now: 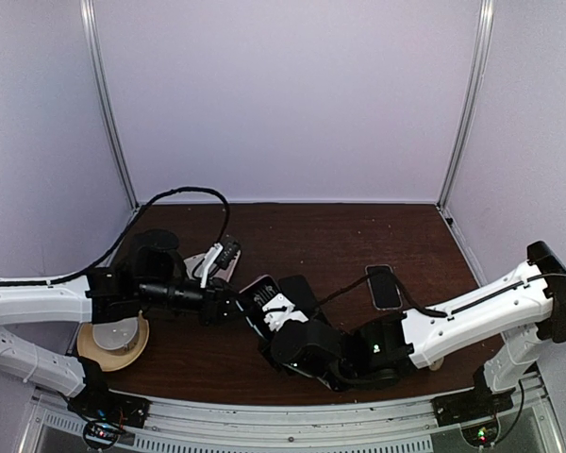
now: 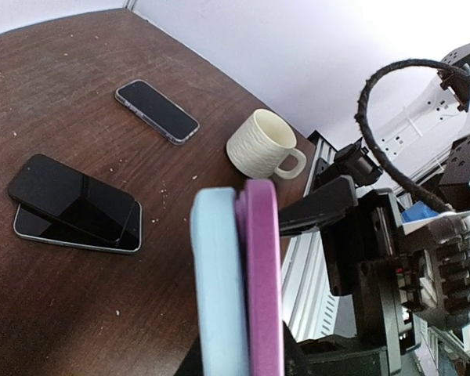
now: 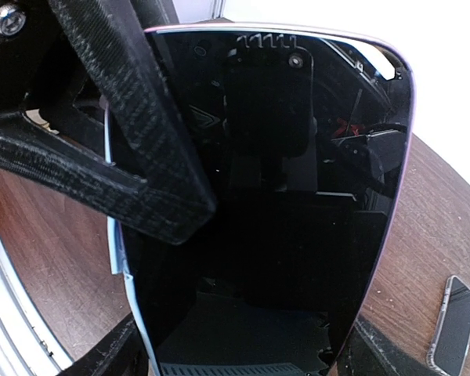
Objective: Put the phone into the phone case
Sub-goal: Press the phone at the top left corner of the phone case, then adjust the phone with the phone case.
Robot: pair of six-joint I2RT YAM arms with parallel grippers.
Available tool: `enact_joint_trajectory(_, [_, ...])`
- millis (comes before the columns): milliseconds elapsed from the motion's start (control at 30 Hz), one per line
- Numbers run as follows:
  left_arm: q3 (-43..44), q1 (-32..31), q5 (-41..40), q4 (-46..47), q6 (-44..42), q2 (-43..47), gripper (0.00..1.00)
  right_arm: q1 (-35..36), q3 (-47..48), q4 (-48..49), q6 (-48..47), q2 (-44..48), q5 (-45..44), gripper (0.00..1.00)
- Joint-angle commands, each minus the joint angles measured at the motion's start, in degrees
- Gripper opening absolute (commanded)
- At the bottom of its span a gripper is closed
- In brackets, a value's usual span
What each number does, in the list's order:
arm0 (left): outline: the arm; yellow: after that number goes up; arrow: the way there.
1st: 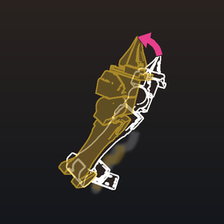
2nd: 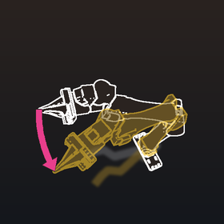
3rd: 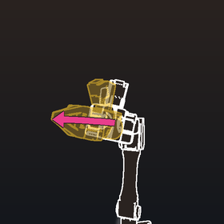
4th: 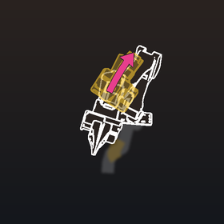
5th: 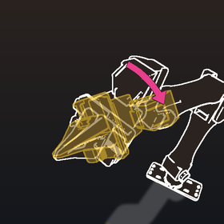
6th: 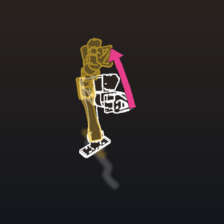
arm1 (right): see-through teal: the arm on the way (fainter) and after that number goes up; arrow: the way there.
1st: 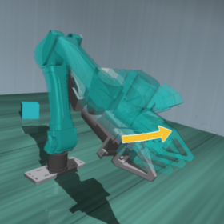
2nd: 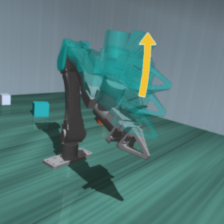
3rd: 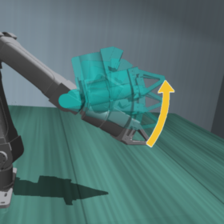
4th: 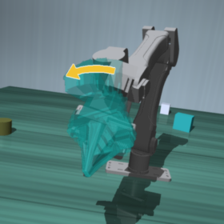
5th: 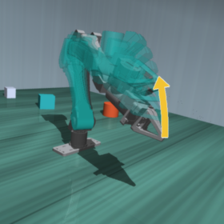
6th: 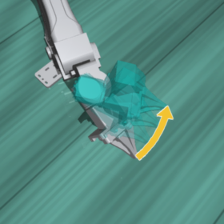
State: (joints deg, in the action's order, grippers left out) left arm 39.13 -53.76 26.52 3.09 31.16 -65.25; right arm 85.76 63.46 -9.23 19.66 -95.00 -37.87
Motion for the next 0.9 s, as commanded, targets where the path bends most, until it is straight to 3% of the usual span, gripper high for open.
enact_joint_trajectory(0, [0.3,-0.7,2.7,-0.8,-4.7,-0.1,0.0,-0.2,-2.6,4.5,0.5,3.4,0.2,0.62])
enact_joint_trajectory(133, [-0.2,-2.8,-2.1,-4.1,-8.8,-1.8,0.0,-0.3,-6.4,5.1,1.4,5.7,5.1,0.91])
enact_joint_trajectory(200, [0.6,-5.3,-6.3,-6.6,-12.0,-3.8,0.0,-0.3,-8.5,5.0,1.2,7.7,8.7,0.99])
enact_joint_trajectory(400, [0.2,-9.8,-13.7,-5.5,-17.0,-7.8,0.0,-0.7,-16.5,11.0,-1.0,18.0,20.2,0.99])
enact_joint_trajectory(633, [-3.7,-13.0,-16.4,-0.7,-22.6,-5.9,0.0,-2.4,-19.1,21.7,0.0,18.8,7.2,1.0])
enact_joint_trajectory(867, [-5.6,-13.6,-17.8,0.5,-24.1,-5.2,0.0,-3.2,-12.2,19.0,-1.9,10.8,7.0,0.99])
